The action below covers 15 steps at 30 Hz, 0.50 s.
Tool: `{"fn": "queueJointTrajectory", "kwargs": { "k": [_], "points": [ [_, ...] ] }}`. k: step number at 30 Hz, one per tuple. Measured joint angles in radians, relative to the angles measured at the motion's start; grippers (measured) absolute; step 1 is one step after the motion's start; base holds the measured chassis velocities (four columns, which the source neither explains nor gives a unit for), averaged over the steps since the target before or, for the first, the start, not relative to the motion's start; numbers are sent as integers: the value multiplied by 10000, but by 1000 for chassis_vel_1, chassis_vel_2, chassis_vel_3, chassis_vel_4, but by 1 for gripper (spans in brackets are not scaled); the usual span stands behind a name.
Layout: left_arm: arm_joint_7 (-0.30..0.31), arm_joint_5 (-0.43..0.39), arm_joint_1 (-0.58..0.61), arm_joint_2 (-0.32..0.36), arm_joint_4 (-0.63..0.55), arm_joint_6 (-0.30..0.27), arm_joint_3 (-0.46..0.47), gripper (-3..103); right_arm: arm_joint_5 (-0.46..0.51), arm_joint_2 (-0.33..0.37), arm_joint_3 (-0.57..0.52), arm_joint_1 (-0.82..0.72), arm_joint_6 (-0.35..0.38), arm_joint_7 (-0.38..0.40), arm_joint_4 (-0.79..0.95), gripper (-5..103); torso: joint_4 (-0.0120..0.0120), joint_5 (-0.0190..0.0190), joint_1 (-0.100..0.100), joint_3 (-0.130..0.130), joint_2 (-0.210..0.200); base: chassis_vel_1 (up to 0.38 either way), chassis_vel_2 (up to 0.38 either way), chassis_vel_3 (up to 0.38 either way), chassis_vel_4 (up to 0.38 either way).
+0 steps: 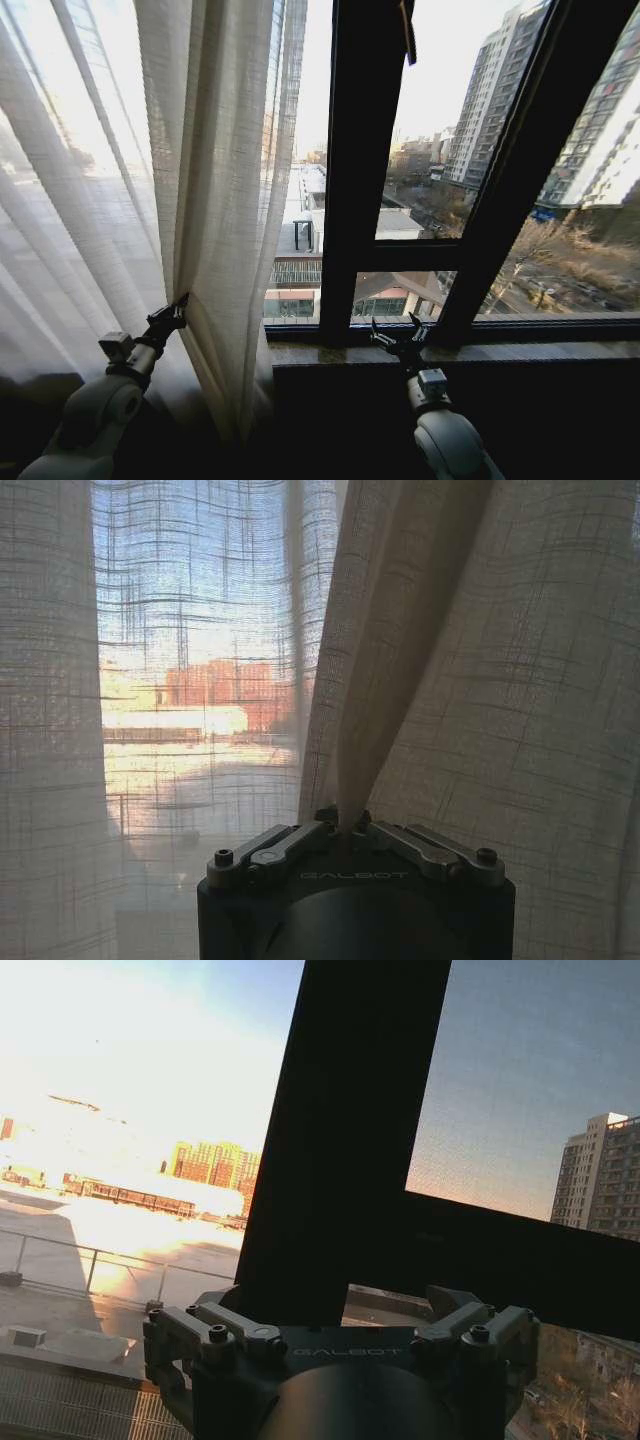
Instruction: Open the curtains by pulling them apart, changing their state from closed to fully open.
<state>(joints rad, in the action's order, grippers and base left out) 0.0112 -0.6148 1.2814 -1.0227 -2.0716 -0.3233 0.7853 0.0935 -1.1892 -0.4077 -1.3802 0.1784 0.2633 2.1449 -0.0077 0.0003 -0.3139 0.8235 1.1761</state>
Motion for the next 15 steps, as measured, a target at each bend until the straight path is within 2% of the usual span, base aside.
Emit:
{"fn": "queueJointTrajectory", "kwargs": {
  "k": [9,13,15],
  "points": [
    [7,5,197,-103,-158,10,80,0,138,-9,30,-24,-43,-75,12,100,2,-3,-2,0,0,334,347,-333,-348],
    [25,6,297,-121,-263,12,155,0,221,-32,42,-15,-44,-159,33,100,5,-7,-2,0,0,205,223,-173,-207],
    [49,6,346,-128,-311,12,206,0,225,-32,48,-6,-44,-178,33,100,3,-8,-2,0,0,69,48,-65,-69]
  ]
}}
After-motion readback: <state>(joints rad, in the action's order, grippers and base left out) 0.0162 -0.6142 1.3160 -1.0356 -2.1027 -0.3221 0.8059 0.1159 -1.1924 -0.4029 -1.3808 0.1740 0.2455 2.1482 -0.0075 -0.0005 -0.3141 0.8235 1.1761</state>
